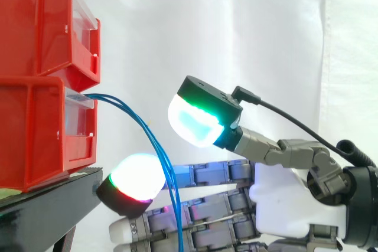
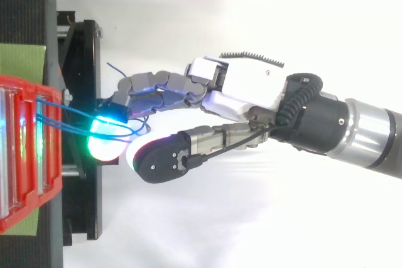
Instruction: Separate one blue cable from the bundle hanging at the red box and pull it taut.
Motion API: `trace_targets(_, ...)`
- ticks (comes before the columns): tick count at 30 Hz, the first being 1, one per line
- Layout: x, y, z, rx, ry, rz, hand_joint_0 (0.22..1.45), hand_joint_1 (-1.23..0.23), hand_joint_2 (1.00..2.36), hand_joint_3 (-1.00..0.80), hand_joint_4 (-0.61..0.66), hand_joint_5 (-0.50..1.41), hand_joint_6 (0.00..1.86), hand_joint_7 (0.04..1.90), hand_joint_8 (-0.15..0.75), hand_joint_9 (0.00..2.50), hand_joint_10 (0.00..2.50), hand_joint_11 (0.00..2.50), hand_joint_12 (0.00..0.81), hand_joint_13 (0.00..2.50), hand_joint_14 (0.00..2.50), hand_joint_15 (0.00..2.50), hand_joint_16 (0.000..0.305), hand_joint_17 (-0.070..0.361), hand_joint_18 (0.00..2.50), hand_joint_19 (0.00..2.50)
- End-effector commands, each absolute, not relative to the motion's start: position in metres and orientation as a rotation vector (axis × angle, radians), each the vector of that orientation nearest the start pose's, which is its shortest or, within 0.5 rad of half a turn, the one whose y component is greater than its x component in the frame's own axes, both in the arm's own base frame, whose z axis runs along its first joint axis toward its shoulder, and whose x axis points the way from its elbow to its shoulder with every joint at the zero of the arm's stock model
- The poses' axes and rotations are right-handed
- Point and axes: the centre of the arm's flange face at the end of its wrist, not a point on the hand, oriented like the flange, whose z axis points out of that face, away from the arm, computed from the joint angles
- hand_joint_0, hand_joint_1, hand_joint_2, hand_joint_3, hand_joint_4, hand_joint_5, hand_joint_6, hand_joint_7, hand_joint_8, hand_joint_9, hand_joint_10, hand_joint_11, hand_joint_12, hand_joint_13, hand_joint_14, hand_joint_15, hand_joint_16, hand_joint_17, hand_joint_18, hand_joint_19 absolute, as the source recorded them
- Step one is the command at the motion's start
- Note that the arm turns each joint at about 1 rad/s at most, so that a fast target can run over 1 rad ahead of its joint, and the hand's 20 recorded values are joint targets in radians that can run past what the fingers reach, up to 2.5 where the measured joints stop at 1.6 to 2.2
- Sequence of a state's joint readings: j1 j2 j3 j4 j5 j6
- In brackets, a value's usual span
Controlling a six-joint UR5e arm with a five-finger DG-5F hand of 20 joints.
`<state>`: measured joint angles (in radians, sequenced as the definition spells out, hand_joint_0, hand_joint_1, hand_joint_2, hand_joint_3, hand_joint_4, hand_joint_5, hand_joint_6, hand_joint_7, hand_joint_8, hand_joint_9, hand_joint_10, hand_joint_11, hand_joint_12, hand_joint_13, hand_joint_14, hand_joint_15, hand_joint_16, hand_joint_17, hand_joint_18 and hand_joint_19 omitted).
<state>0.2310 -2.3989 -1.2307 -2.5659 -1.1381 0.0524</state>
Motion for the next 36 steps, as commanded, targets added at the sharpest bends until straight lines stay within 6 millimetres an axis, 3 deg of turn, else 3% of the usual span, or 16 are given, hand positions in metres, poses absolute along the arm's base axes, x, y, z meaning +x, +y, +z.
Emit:
trace_targets(1, 0.777, 0.001, 0.193, 1.279, 0.946, 1.162, 0.59, -0.59, 1.01, -0.41, 0.24, -0.14, 0.5, 1.14, 0.273, 0.61, 0.01, 0.26, 0.232, 0.38, 0.0, 0.0, 0.023, 0.052, 0.25, 0.0)
trace_targets(6, 0.772, -0.006, 0.208, 1.28, 0.963, 1.129, 0.59, -0.59, 1.01, -0.41, 0.23, -0.14, 0.5, 1.14, 0.272, 0.61, 0.01, 0.26, 0.231, 0.38, 0.0, 0.0, 0.023, 0.052, 0.25, 0.0)
trace_targets(13, 0.771, -0.01, 0.208, 1.285, 0.966, 1.117, 0.59, -0.59, 1.01, -0.4, 0.19, -0.13, 0.52, 1.22, 0.274, 0.61, 0.01, 0.26, 0.23, 0.38, 0.0, 0.0, 0.023, 0.051, 0.25, 0.0)
trace_targets(22, 0.771, -0.015, 0.207, 1.289, 0.968, 1.114, 0.62, -0.6, 1.02, -0.29, 0.13, -0.17, 0.7, 1.0, 0.275, 0.62, 0.01, 0.29, 0.227, 0.39, 0.0, 0.0, 0.022, 0.05, 0.26, 0.0)
trace_targets(27, 0.767, -0.018, 0.218, 1.297, 0.976, 1.097, 0.65, -0.7, 1.02, -0.22, 0.15, -0.21, 0.84, 0.82, 0.274, 0.62, 0.01, 0.34, 0.23, 0.4, 0.0, 0.0, 0.022, 0.05, 0.28, 0.0)
trace_targets(36, 0.764, -0.017, 0.22, 1.298, 1.007, 1.076, 0.7, -0.81, 1.01, -0.33, 0.12, -0.22, 0.89, 0.7, 0.257, 0.62, 0.01, 0.43, 0.237, 0.43, 0.0, 0.03, 0.023, 0.052, 0.31, 0.03)
